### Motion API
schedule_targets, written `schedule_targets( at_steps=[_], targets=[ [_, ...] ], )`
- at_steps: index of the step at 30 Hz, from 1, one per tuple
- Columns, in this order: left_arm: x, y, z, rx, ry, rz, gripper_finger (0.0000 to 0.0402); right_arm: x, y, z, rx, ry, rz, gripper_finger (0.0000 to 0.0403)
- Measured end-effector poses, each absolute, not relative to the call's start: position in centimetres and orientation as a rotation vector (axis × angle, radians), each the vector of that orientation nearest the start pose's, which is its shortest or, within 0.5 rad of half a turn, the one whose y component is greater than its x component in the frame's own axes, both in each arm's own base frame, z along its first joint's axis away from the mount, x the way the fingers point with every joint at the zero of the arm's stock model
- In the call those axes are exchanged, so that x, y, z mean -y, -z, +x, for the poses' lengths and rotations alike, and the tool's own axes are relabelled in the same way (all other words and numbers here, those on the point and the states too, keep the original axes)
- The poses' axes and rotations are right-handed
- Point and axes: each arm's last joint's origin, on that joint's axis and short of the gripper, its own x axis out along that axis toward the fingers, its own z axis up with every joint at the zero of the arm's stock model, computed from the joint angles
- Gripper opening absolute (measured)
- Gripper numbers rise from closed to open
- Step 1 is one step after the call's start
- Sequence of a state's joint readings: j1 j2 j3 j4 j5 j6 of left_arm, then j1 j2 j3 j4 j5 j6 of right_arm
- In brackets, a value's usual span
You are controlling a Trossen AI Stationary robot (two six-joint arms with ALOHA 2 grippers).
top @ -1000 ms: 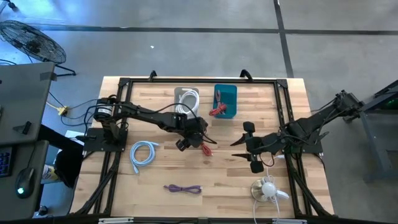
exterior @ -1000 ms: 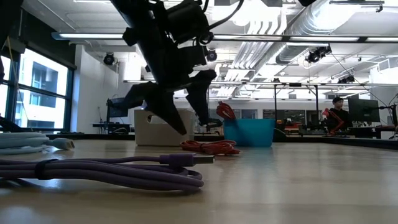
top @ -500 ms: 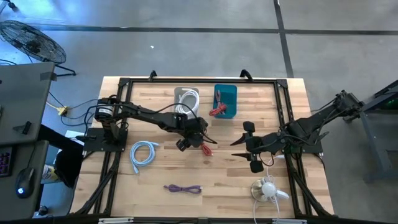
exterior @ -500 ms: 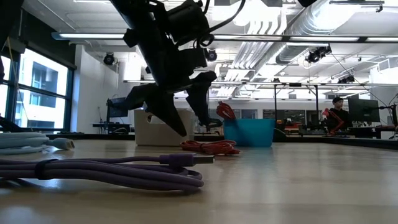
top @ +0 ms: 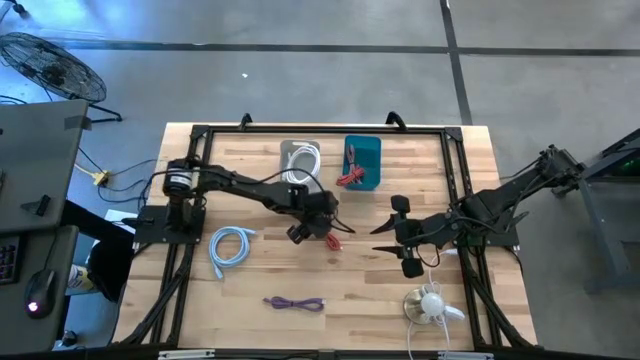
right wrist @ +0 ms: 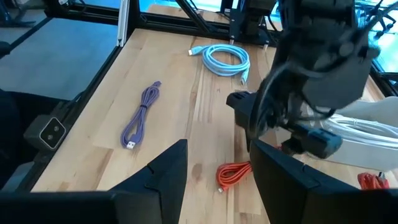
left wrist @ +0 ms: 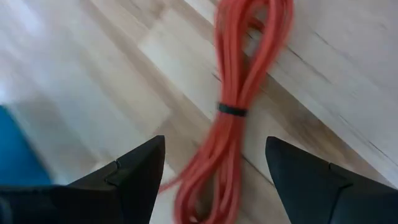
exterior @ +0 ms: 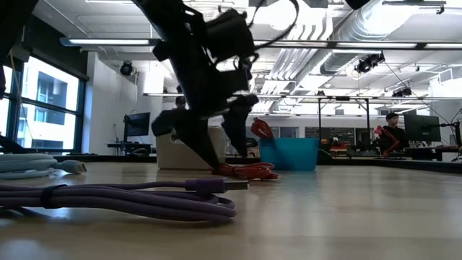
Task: Pick & Place USB Port
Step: Put the orange charger cable into the blue bin
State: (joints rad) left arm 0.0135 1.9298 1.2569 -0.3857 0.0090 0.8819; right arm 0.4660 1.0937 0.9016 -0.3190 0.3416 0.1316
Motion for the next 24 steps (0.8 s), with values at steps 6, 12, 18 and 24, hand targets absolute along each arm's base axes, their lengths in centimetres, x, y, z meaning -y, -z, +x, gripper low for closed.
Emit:
schedule_targets(
  at_steps=[6, 12, 18, 24],
  targets=[
    [-0.5, -15.0, 40.1, -1.06, 0.501, 0.77, 0.0271, -9.8, -29.2, 21.4, -0.473, -0.097, -0.069, 0.0167],
    [-0.5, -14.9, 40.6, -1.15, 0.479, 0.764, 0.017, -9.8, -27.0, 21.3, -0.468, -0.095, -0.059, 0.0167],
    [-0.7, -15.0, 40.8, -1.145, 0.43, 0.761, 0.0025, -9.7, -26.6, 20.9, -0.413, -0.111, -0.043, 0.0167],
    [-0.4, -15.2, 40.7, -1.16, 0.394, 0.753, 0.0008, -10.0, -27.1, 20.7, -0.376, -0.133, -0.042, 0.0167]
  ],
)
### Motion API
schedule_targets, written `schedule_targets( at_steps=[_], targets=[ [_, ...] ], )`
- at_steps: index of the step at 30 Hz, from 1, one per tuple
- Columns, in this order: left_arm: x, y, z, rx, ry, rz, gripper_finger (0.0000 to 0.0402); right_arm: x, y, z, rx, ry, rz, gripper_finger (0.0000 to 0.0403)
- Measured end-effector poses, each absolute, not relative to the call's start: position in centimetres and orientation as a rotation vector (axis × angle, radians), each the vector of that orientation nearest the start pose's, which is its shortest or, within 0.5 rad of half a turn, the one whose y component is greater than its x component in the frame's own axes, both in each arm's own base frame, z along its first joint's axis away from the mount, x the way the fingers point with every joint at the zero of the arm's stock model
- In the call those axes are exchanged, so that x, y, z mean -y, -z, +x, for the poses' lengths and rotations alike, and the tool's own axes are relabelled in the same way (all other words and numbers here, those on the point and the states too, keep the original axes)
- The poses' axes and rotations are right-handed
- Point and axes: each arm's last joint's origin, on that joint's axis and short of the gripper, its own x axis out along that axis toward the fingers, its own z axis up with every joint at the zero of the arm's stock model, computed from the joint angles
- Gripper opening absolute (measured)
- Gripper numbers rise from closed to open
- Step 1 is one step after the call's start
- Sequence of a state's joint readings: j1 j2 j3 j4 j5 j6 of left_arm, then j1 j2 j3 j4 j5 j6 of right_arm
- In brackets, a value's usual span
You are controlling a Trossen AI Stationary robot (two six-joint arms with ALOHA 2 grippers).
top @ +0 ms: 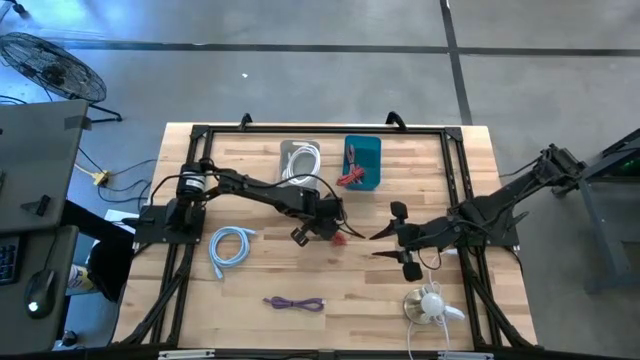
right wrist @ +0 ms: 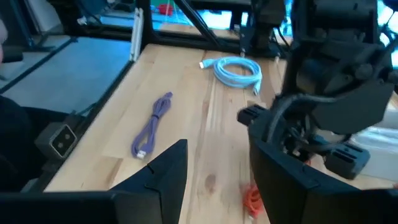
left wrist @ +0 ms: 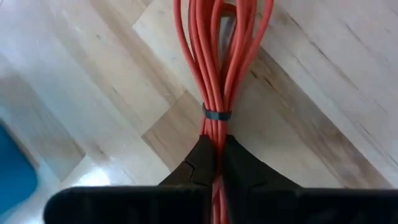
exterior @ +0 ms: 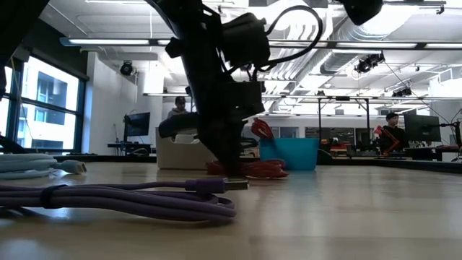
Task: Pick & Place USB Port
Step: Put the orange charger cable into the blue bin
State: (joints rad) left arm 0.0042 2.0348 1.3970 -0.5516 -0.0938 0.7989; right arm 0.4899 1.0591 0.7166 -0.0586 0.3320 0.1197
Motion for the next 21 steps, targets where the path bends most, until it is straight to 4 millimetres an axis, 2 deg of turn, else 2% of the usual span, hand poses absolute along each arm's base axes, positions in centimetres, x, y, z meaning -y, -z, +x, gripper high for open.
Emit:
schedule_targets(
  at_steps=[6, 13, 16, 21],
  targets=[
    [0.2, -17.1, 39.5, -1.209, 0.319, 0.79, 0.0005, -10.8, -27.3, 20.3, -0.347, -0.17, -0.07, 0.0167],
    [0.4, -22.0, 37.8, -1.148, 0.217, 0.781, 0.0005, -11.1, -27.5, 19.8, -0.333, -0.146, -0.085, 0.0167],
    [0.4, -24.6, 37.0, -1.067, 0.176, 0.767, 0.0005, -11.1, -27.7, 19.7, -0.327, -0.147, -0.089, 0.0167],
    [0.5, -28.4, 35.5, -0.908, 0.214, 0.72, 0.0005, -11.0, -27.7, 19.7, -0.321, -0.127, -0.115, 0.0167]
  ],
)
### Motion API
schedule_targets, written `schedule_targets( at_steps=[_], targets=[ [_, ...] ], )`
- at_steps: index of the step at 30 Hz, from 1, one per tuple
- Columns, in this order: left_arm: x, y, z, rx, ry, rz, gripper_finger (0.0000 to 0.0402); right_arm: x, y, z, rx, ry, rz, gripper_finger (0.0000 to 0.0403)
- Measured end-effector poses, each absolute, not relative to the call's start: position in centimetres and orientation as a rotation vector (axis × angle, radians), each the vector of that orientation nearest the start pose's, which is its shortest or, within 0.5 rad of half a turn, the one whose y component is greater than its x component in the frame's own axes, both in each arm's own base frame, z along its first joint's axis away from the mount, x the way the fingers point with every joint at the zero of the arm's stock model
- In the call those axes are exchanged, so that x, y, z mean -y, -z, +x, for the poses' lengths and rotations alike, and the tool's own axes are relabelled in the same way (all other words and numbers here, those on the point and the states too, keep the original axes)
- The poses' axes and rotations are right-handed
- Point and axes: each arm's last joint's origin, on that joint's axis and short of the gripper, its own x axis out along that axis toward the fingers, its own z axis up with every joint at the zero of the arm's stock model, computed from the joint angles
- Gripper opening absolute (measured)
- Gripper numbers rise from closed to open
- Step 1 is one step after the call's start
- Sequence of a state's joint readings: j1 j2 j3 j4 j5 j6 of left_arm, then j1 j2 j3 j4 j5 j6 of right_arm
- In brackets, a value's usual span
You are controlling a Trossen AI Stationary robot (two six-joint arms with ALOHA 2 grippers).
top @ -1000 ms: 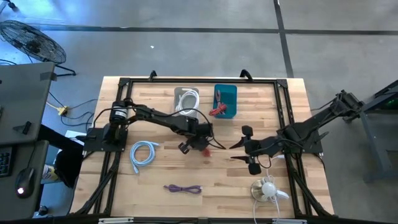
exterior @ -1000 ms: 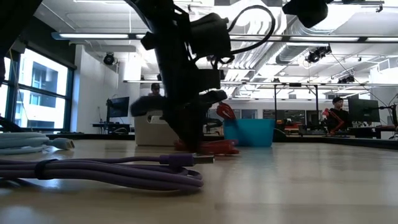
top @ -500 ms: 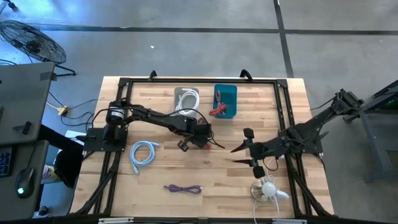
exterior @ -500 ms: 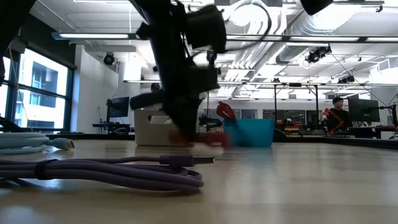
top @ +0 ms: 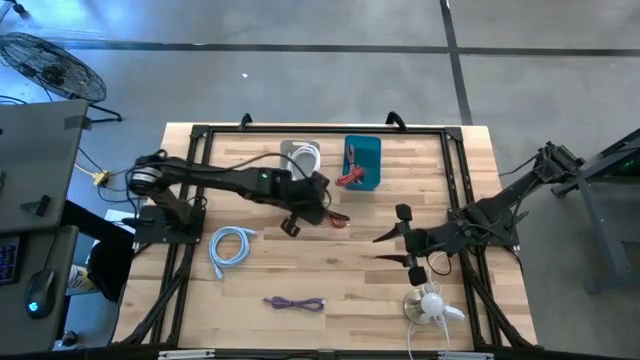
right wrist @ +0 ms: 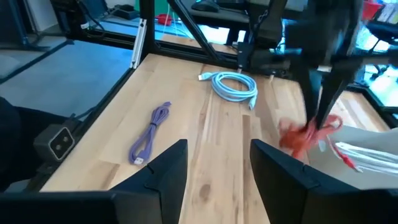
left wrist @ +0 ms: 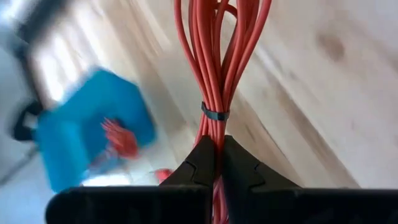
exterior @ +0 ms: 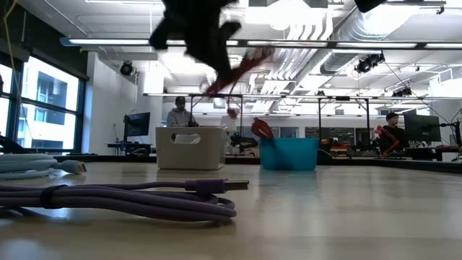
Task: Pick & Place USB Port
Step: Put the orange charger cable into the blue bin
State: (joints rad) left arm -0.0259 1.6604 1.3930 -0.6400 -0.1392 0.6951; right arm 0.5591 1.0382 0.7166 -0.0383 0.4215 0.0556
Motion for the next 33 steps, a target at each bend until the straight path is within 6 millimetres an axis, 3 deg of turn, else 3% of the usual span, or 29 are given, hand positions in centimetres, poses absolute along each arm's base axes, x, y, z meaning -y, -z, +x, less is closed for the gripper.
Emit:
schedule_targets(
  at_steps=[6, 14, 25, 33],
  targets=[
    [0.6, -32.3, 33.8, -0.741, 0.175, 0.687, 0.0004, -10.8, -27.8, 19.8, -0.309, -0.107, -0.161, 0.0167],
    [1.0, -34.7, 33.4, -0.533, 0.242, 0.61, 0.0004, -10.6, -28.2, 20.2, -0.259, -0.127, -0.25, 0.0167],
    [1.4, -35.5, 33.4, -0.425, 0.345, 0.544, 0.0004, -8.8, -28.7, 21.4, -0.215, -0.269, -0.178, 0.0167],
    [1.5, -35.9, 33.6, -0.377, 0.353, 0.545, 0.0004, -7.6, -29.5, 22.0, -0.141, -0.126, -0.214, 0.0182]
  ],
)
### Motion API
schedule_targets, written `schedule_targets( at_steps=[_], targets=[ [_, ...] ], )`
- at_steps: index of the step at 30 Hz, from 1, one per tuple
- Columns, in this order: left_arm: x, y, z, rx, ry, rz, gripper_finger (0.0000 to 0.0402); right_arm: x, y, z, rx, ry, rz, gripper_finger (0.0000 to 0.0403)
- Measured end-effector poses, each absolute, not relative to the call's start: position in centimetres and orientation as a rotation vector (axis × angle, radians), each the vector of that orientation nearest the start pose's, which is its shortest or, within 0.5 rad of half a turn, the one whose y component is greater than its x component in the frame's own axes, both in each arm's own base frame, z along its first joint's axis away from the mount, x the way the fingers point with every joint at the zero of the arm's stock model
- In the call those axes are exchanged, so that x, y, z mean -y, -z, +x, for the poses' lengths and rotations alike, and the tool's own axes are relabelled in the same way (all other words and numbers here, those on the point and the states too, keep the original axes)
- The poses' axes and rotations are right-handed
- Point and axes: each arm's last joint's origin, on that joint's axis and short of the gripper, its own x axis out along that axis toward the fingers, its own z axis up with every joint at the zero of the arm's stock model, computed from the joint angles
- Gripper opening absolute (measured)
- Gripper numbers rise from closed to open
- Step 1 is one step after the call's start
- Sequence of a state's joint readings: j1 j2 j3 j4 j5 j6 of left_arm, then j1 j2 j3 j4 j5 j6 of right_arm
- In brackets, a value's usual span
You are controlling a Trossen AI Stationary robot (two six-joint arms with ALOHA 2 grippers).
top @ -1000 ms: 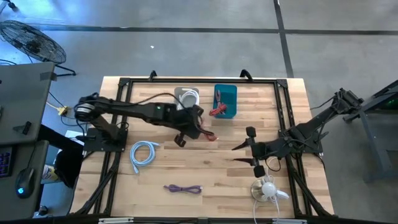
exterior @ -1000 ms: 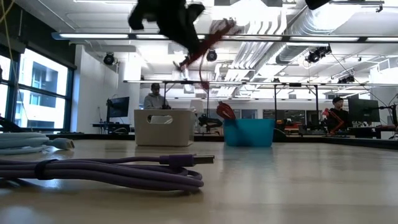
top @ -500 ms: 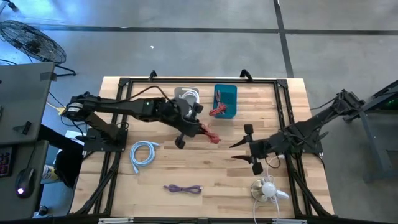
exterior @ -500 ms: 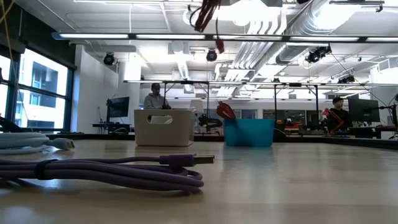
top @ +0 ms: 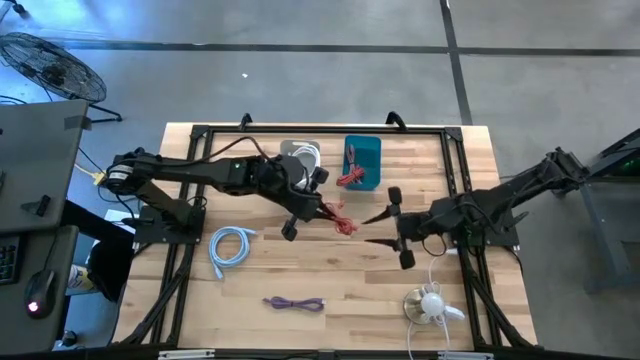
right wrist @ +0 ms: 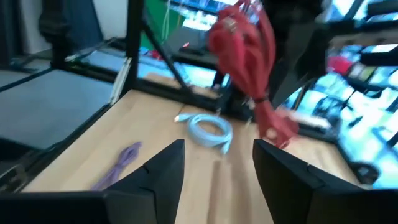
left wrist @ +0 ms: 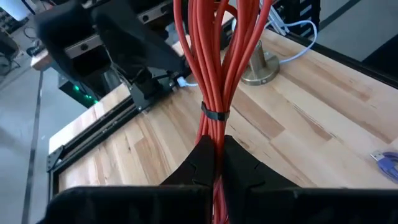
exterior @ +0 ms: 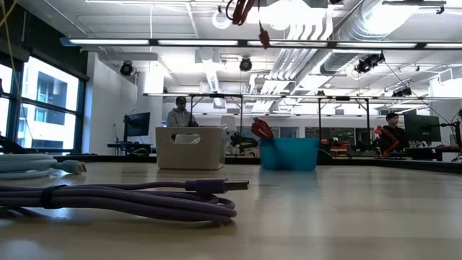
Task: Pick & Place USB Port
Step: Put the orange charger cable into the blue bin
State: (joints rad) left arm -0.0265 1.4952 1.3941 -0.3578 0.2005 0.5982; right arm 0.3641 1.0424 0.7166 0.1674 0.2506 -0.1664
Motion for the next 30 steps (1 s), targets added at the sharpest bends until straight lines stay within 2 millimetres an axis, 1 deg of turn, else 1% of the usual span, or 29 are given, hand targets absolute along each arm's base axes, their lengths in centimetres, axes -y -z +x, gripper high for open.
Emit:
schedule_targets(
  at_steps=[7, 12, 16, 21, 30],
  targets=[
    [1.5, -36.0, 33.6, -0.367, 0.351, 0.552, 0.0004, -6.8, -30.2, 22.4, -0.067, -0.105, -0.271, 0.02],
    [1.5, -36.1, 33.7, -0.356, 0.349, 0.558, 0.0004, -6.1, -29.7, 23.6, -0.065, -0.066, -0.299, 0.0202],
    [1.5, -36.1, 33.7, -0.354, 0.351, 0.573, 0.0004, -5.8, -29.2, 24.6, -0.046, -0.089, -0.315, 0.0202],
    [1.5, -36.1, 33.7, -0.354, 0.351, 0.573, 0.0004, -5.4, -28.9, 25.4, -0.052, -0.09, -0.335, 0.0202],
    [1.5, -35.6, 34.1, -0.364, 0.355, 0.571, 0.0004, -5.7, -29.8, 26.7, -0.05, -0.091, -0.363, 0.0202]
  ],
)
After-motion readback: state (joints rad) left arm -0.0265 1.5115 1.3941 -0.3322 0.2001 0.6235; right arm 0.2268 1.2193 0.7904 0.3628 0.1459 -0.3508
